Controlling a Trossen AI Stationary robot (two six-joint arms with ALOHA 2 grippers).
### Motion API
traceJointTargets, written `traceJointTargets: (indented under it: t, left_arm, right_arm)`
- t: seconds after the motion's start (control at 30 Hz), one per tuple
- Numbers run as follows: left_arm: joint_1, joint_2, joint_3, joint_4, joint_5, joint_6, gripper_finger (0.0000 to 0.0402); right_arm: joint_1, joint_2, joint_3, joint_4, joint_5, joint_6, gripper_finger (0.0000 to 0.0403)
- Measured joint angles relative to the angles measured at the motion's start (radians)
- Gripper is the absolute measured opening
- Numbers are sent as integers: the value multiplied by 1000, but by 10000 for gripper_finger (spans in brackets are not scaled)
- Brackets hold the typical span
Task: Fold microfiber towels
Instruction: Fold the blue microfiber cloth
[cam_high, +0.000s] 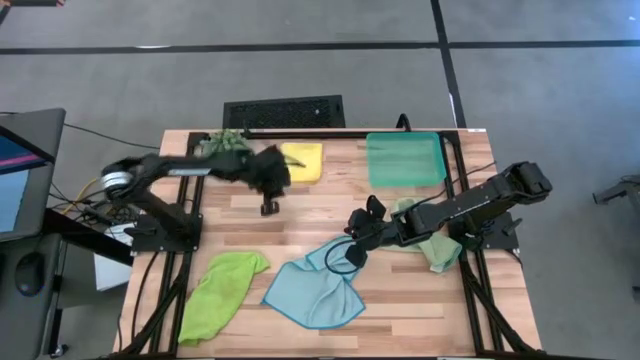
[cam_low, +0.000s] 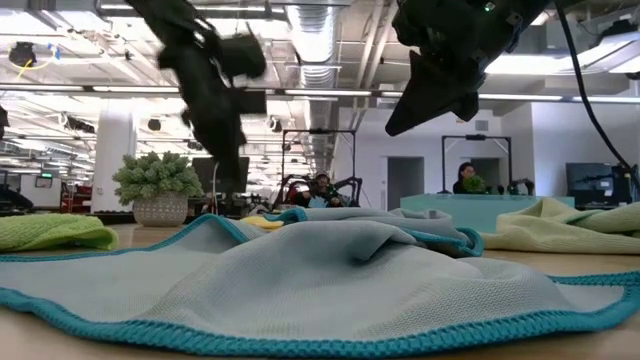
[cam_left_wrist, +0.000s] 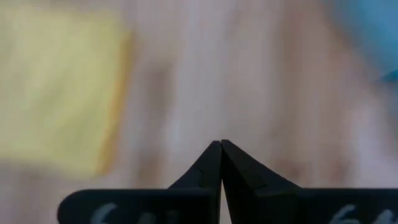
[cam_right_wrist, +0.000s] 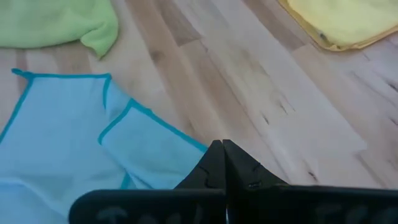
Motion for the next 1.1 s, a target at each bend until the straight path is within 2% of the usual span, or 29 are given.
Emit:
traceJointTargets:
  t: [0.13, 0.23, 0.4, 0.53, 0.73, 0.87, 1.1]
  left_arm:
    - [-153, -140, -207, 373, 30, -174, 0]
    - [-264, -152, -305, 591, 2, -298, 0]
    - [-420, -104, -321, 665, -124, -425, 0]
    - [-521, -37, -320, 725, -229, -537, 0]
    - [-592, 127, -320, 929, -250, -736, 7]
    - [-607, 231, -312, 1025, -230, -818, 45]
    - [-606, 303, -227, 994, -251, -879, 154]
  right_arm:
    - [10, 0, 0, -5, -13, 34, 7]
    - [30, 0, 0, -7, -13, 44, 7]
    - [50, 0, 0, -6, -3, 23, 7]
    - [73, 14, 1, 5, 60, 26, 7]
    - [145, 31, 2, 7, 99, 87, 7]
    - [214, 35, 1, 7, 126, 141, 7]
    - [324, 35, 1, 0, 197, 238, 7]
